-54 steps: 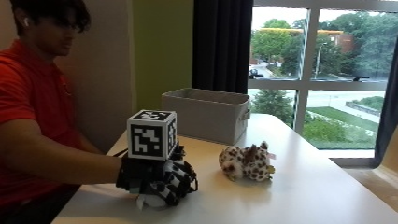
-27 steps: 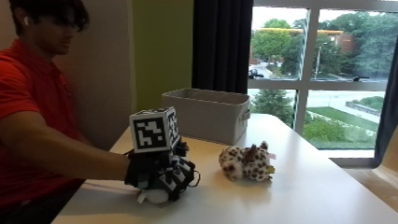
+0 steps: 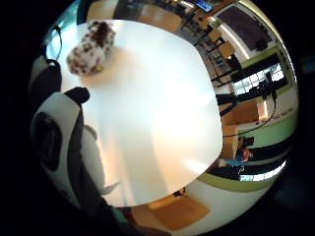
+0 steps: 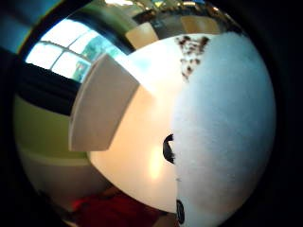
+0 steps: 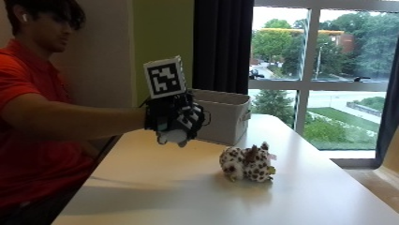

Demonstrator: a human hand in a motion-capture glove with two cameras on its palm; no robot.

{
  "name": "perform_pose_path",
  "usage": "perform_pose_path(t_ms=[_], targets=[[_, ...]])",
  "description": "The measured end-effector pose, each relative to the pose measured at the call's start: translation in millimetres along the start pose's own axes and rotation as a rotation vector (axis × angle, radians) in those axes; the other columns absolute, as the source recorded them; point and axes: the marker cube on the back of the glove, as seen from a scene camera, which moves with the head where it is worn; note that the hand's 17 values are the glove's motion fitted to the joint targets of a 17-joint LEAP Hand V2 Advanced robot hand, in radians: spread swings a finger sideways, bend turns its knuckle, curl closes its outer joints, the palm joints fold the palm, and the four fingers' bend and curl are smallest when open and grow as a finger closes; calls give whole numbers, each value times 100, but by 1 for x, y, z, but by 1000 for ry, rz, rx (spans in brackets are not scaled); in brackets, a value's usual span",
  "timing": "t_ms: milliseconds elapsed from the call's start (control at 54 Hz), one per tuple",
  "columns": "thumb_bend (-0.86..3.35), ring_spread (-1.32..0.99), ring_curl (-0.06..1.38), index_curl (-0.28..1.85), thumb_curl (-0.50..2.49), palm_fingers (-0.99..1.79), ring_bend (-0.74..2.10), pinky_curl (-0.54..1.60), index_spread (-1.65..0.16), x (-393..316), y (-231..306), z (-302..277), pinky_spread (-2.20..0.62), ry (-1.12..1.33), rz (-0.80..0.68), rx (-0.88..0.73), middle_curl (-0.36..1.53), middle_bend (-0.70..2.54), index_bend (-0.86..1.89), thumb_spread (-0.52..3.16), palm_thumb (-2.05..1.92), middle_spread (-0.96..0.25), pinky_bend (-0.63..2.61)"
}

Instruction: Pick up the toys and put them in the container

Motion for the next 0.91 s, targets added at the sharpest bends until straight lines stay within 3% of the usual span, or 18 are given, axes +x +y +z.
perform_pose_path(t_ms=[167,278,408,908], targets=[[4,-45,59,77,103,104,115,44,-40,-44,-17,-31,-44,-7,-92,35,74,89,52,36,58,-38,93],[3,-46,59,80,106,104,114,44,-41,-74,-37,-44,-44,29,-66,33,74,87,48,35,58,-38,93],[1,-46,59,85,109,103,113,44,-43,-112,-48,-57,-44,-45,-205,35,75,85,43,36,57,-39,93],[-1,-47,58,98,117,105,109,44,-48,-241,-95,-85,-44,-22,-340,63,79,76,22,39,55,-41,91]])
